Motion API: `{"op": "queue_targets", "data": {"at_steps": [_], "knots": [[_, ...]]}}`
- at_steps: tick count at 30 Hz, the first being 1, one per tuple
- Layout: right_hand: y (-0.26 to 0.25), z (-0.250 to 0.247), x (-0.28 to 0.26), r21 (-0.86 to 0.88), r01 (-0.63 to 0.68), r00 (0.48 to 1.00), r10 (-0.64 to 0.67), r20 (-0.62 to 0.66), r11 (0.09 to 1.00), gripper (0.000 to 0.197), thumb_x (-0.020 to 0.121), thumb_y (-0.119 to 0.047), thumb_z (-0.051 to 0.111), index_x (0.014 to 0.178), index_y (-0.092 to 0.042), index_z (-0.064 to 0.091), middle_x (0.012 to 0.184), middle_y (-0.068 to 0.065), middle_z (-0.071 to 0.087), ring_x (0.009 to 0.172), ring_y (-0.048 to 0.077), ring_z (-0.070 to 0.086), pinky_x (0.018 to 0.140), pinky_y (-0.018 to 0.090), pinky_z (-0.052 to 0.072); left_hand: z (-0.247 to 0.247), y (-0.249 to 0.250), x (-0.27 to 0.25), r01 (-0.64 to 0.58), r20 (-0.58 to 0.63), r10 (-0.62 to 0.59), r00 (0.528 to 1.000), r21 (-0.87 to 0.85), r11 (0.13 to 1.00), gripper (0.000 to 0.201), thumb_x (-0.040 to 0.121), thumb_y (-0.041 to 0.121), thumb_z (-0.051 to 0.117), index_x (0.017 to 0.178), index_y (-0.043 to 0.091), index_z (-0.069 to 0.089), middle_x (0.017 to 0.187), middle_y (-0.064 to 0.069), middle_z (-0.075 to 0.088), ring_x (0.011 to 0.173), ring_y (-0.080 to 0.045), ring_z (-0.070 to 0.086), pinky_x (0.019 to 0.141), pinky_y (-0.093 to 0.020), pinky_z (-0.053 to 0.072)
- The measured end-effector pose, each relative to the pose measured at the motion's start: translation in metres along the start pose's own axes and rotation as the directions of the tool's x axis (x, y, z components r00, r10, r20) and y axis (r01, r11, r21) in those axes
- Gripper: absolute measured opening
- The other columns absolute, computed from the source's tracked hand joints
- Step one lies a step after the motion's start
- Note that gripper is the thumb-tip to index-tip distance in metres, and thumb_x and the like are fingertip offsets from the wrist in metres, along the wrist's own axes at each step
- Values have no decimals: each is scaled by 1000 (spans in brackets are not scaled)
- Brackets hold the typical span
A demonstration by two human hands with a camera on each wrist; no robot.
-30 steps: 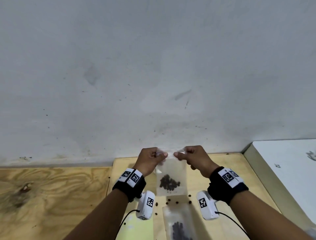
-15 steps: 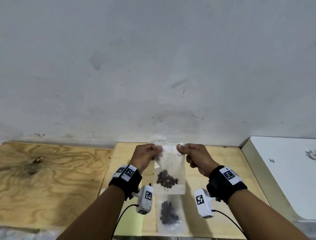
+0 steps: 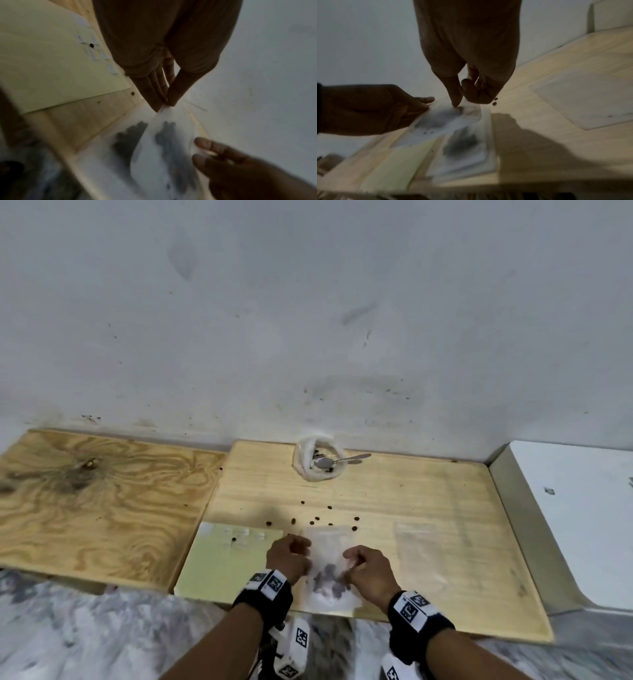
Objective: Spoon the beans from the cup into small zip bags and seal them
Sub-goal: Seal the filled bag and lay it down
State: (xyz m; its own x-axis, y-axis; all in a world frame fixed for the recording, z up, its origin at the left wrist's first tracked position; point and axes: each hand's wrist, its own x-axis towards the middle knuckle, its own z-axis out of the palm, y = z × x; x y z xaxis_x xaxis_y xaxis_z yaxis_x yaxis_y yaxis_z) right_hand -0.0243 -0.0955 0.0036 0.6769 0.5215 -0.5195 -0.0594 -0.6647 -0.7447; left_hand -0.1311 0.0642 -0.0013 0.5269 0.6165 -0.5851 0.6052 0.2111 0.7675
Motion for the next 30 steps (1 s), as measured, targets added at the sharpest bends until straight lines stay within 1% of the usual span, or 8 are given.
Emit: {"op": "queue_targets", "data": {"at_steps": [4,8,12,16,19,22,25,30], "knots": [[18,18,12,-203,28,999,-19,45,979,52,73,-20,80,122,-26,64,116,-3,62,104,14,61,84,19,48,10,-25,2,-47,-65,59,996,167,985,42,69,-6,67,104,18,71,102,-2,71,94,-18,66,82,-24,53],[20,30,18,-342,71,989,-23,144,937,59,80,-32,71,137,-27,56,143,1,48,130,20,51,102,24,41,6,-36,15,-58,-12,63,998,251,966,44,75,-2,67,115,17,67,117,-5,67,99,-19,62,82,-18,43],[15,22,15,-351,33,997,-5,83,936,59,77,-44,74,131,-32,54,142,-5,43,126,17,53,101,27,43,-1,-33,22,-105,15,105,994,295,950,44,78,8,71,119,20,62,128,-4,55,102,-22,58,84,-23,43],[14,-21,22,-324,-60,998,50,-39,944,48,80,-26,72,126,-28,56,136,2,50,119,21,55,93,25,44,6,-6,27,-267,-27,288,957,301,915,38,79,15,73,114,24,60,125,-2,50,111,-22,54,96,-35,46],[27,-64,28,-272,-177,977,137,-161,946,45,82,-25,73,124,-22,58,133,7,54,115,24,57,82,24,42,36,22,25,-355,57,352,934,241,903,28,81,14,71,104,26,63,113,2,55,98,-18,57,89,-32,48],[49,-102,32,-202,-274,947,227,-226,940,48,84,-26,72,129,-18,58,135,9,55,116,25,57,80,24,40,81,46,25,-301,213,269,939,132,945,17,82,12,73,91,23,64,97,-2,64,83,-18,62,80,-28,50],[72,-129,38,-159,-333,921,285,-266,929,55,84,-29,73,134,-16,55,136,10,56,117,27,58,83,26,43,129,55,32,-119,346,72,936,117,986,15,82,18,74,89,23,62,96,-6,67,87,-23,63,76,-31,50],[98,-151,53,-212,-367,920,318,-230,906,61,84,-33,71,137,-10,52,136,11,57,119,29,57,88,29,46,185,51,40,58,315,-134,939,241,969,19,82,29,73,94,24,59,112,-11,67,106,-30,63,88,-38,52]]}}
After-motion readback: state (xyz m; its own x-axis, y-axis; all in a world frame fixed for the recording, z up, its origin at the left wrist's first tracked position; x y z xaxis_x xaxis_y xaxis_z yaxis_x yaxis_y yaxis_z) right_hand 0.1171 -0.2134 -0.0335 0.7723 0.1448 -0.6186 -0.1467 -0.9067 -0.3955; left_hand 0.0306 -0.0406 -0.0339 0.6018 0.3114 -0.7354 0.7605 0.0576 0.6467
